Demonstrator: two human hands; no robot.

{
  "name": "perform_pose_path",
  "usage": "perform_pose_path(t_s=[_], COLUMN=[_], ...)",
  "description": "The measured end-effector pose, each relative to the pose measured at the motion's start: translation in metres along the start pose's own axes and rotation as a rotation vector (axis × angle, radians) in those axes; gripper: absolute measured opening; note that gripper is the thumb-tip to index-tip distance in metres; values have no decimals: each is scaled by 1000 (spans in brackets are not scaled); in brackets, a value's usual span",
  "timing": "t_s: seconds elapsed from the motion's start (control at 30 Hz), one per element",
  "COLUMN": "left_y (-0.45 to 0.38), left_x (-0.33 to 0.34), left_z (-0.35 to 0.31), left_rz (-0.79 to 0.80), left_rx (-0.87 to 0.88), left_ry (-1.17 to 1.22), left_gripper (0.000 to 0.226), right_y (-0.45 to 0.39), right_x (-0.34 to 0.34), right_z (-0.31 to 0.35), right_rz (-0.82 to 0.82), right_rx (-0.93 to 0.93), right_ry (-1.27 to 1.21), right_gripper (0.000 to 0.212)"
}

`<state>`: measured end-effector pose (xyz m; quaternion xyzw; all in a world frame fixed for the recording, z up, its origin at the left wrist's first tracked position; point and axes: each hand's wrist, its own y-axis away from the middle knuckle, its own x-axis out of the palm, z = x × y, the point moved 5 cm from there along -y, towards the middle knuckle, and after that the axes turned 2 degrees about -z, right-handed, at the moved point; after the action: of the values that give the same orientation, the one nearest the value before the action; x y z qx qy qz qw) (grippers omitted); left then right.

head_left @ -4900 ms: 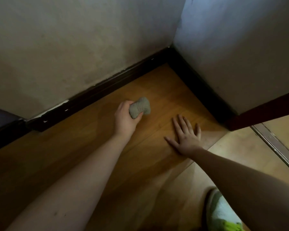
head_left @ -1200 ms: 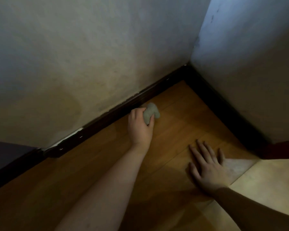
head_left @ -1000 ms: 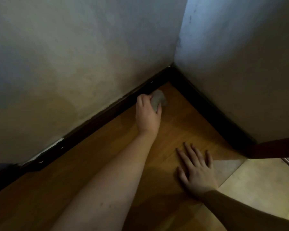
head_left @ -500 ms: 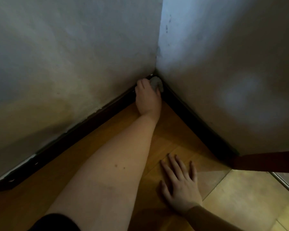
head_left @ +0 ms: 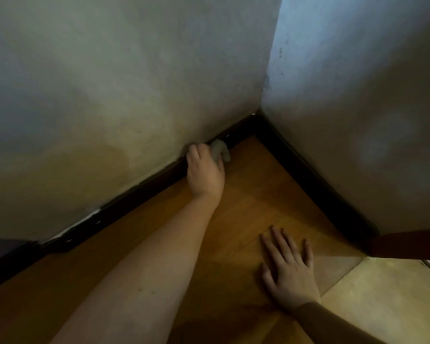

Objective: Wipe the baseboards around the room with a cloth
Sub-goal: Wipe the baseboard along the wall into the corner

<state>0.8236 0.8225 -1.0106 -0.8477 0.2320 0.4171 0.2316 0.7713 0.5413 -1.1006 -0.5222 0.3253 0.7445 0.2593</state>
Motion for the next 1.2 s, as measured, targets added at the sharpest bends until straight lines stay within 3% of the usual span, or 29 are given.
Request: perform_pose_path(t_s=[0.4, 0.73, 0.9, 1.2], left_y=[42, 73, 91, 36], left_x=[-99, -155, -134, -26], left_z=[120, 191, 169, 22], left_rz=[-44, 4, 57, 184], left_rx=[-59, -269, -248, 182], left_ry=[-115, -294, -224, 11], left_gripper=[25, 31, 28, 30], right_y=[-3, -1, 1, 1], right_x=[9, 9, 0, 6], right_z=[-7, -5, 2, -1], right_rz=[14, 9, 11, 1], right_rx=[37, 8, 11, 9], right_ry=[126, 118, 100, 73], right_gripper=[65, 64, 64, 66])
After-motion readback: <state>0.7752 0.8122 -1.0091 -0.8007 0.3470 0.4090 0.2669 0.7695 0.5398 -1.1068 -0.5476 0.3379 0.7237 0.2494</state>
